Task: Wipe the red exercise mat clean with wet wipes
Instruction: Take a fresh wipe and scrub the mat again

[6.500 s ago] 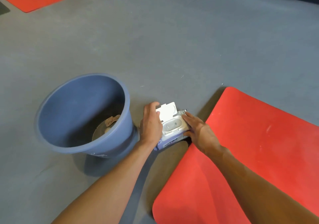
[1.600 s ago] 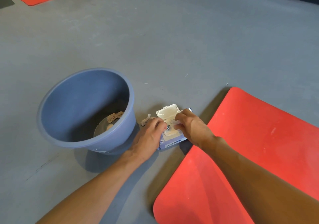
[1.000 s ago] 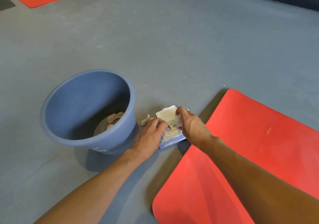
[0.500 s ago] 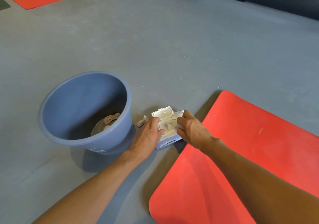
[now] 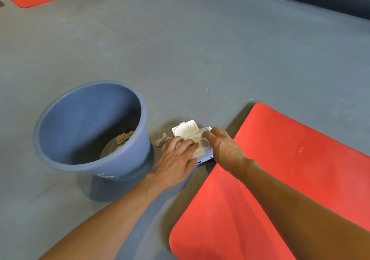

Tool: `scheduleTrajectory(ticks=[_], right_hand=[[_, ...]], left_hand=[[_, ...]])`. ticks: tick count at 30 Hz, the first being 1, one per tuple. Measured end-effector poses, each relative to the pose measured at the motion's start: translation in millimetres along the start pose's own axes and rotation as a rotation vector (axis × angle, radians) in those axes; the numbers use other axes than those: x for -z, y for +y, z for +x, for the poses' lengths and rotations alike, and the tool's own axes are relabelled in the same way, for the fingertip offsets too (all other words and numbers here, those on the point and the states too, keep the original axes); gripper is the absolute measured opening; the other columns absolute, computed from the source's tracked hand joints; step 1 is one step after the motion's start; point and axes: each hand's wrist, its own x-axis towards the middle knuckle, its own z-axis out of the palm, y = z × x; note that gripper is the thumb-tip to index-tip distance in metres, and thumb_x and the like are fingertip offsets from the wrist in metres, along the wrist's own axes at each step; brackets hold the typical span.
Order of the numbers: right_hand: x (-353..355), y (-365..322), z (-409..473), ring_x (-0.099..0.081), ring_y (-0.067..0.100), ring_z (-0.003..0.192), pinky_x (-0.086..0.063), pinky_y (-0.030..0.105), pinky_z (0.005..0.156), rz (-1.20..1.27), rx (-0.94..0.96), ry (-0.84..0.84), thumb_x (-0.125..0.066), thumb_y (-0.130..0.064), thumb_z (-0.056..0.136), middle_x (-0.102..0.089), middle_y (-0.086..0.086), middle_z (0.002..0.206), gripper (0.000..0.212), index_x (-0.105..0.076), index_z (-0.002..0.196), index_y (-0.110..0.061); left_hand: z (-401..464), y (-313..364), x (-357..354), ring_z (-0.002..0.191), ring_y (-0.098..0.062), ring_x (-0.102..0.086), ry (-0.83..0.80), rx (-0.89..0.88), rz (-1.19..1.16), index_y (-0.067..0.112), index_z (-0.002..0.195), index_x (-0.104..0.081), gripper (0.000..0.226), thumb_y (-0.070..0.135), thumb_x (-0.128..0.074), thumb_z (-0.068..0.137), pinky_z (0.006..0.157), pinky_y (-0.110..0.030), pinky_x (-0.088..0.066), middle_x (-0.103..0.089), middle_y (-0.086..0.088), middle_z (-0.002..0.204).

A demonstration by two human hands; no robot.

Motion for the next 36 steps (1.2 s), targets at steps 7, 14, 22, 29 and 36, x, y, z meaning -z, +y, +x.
scheduleTrajectory(ticks=[7, 14, 22, 29, 36], right_hand=[[-9, 1, 2, -0.048, 0.032, 0.11, -0.047, 0.039, 0.092, 0.013, -0.007, 0.027, -0.055, 0.009, 0.08, -0.053, 0.011, 0.117, 0.044, -0.068, 0.117, -0.012], [-11, -1, 0, -0.045, 0.03, 0.115, -0.04, 0.031, 0.095, 0.012, -0.053, 0.058, -0.052, 0.01, 0.082, -0.05, 0.01, 0.127, 0.053, -0.052, 0.132, -0.008], [-5, 8, -10, -0.047, 0.031, 0.118, -0.04, 0.033, 0.097, -0.031, -0.084, 0.081, -0.053, 0.003, 0.093, -0.052, 0.011, 0.126, 0.048, -0.046, 0.14, -0.007], [-10, 7, -17, -0.049, 0.027, 0.112, -0.048, 0.036, 0.088, -0.073, -0.04, -0.009, -0.055, 0.004, 0.087, -0.054, 0.005, 0.119, 0.04, -0.06, 0.122, -0.014], [-10, 14, -12, -0.052, 0.03, 0.118, -0.049, 0.038, 0.094, -0.011, -0.02, -0.005, -0.059, 0.004, 0.084, -0.057, 0.007, 0.128, 0.048, -0.062, 0.129, -0.011]], left_hand=[[16, 0, 9, 0.116, -0.025, -0.046, -0.05, 0.132, -0.114, 0.027, 0.137, -0.06, 0.064, 0.061, -0.05, 0.083, 0.093, -0.047, -0.047, -0.049, 0.001, 0.128], [46, -2, 17, 0.157, -0.028, -0.016, -0.337, 0.528, -0.23, 0.011, 0.164, -0.003, 0.151, 0.084, -0.079, 0.055, 0.124, -0.043, -0.02, -0.013, -0.011, 0.171], [28, 13, 16, 0.107, -0.028, -0.057, 0.009, 0.201, -0.009, 0.016, 0.135, -0.058, 0.09, 0.053, -0.09, 0.06, 0.086, -0.042, -0.048, -0.058, -0.001, 0.114], [-13, 22, -4, 0.145, -0.039, -0.042, -0.199, 0.105, 0.208, 0.018, 0.153, -0.047, 0.09, 0.044, -0.086, 0.076, 0.108, -0.064, -0.043, -0.048, -0.009, 0.156], [0, 16, -14, 0.142, -0.044, -0.046, -0.23, 0.072, 0.348, 0.015, 0.155, -0.043, 0.076, 0.018, -0.072, 0.085, 0.102, -0.063, -0.05, -0.047, -0.011, 0.158]])
